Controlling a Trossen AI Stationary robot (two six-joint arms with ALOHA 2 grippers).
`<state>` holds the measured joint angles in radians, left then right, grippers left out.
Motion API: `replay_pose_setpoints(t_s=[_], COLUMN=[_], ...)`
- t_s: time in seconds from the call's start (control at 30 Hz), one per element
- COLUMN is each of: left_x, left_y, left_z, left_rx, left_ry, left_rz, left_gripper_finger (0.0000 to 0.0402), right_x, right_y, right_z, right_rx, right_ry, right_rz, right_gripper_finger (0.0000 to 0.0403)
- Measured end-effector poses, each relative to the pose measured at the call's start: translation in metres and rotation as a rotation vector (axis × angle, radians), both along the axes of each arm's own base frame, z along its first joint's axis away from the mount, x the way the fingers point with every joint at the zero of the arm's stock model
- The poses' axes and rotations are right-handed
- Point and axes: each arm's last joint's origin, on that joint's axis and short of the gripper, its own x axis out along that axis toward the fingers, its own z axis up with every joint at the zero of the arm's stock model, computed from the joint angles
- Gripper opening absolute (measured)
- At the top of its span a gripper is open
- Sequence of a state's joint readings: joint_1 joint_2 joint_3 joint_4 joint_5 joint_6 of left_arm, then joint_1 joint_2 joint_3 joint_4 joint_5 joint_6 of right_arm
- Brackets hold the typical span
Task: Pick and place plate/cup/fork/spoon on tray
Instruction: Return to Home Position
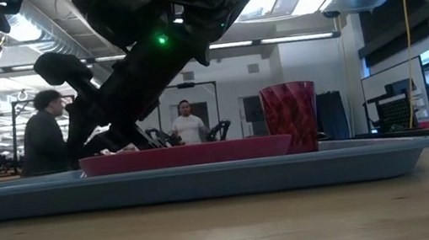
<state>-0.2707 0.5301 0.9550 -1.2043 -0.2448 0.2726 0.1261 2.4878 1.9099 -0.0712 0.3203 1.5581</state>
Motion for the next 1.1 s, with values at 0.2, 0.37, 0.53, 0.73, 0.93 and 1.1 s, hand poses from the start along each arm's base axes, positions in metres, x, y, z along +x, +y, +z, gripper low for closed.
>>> replay_pose_setpoints(t_s=[0.2, 0.37, 0.53, 0.73, 0.93, 1.1], left_x=[0.000, 0.000, -0.001, -0.004, -0.006, -0.007], left_y=[0.000, 0.000, 0.001, 0.003, 0.003, 0.004], left_z=[0.000, 0.000, -0.001, -0.003, -0.005, -0.006], left_rx=[0.000, 0.000, -0.014, -0.021, -0.066, -0.114], left_ry=[0.000, -0.002, 0.015, 0.034, 0.056, 0.065], left_rz=[0.000, 0.010, 0.029, 0.111, 0.172, 0.234], left_gripper_finger=[0.0071, 0.0071, 0.0071, 0.0071, 0.0063, 0.0019], right_x=[0.011, 0.016, 0.013, -0.011, -0.032, -0.050], right_y=[0.001, 0.002, 0.003, 0.001, 0.002, 0.007], right_z=[0.027, 0.063, 0.114, 0.155, 0.181, 0.188], right_rx=[-0.128, -0.267, -0.452, -0.594, -0.669, -0.672], right_ry=[-0.025, 0.026, 0.111, 0.171, 0.263, 0.375], right_rz=[0.092, 0.188, 0.271, 0.281, 0.362, 0.409], right_gripper_finger=[0.0037, 0.0037, 0.0028, 0.0006, 0.0003, 0.0004])
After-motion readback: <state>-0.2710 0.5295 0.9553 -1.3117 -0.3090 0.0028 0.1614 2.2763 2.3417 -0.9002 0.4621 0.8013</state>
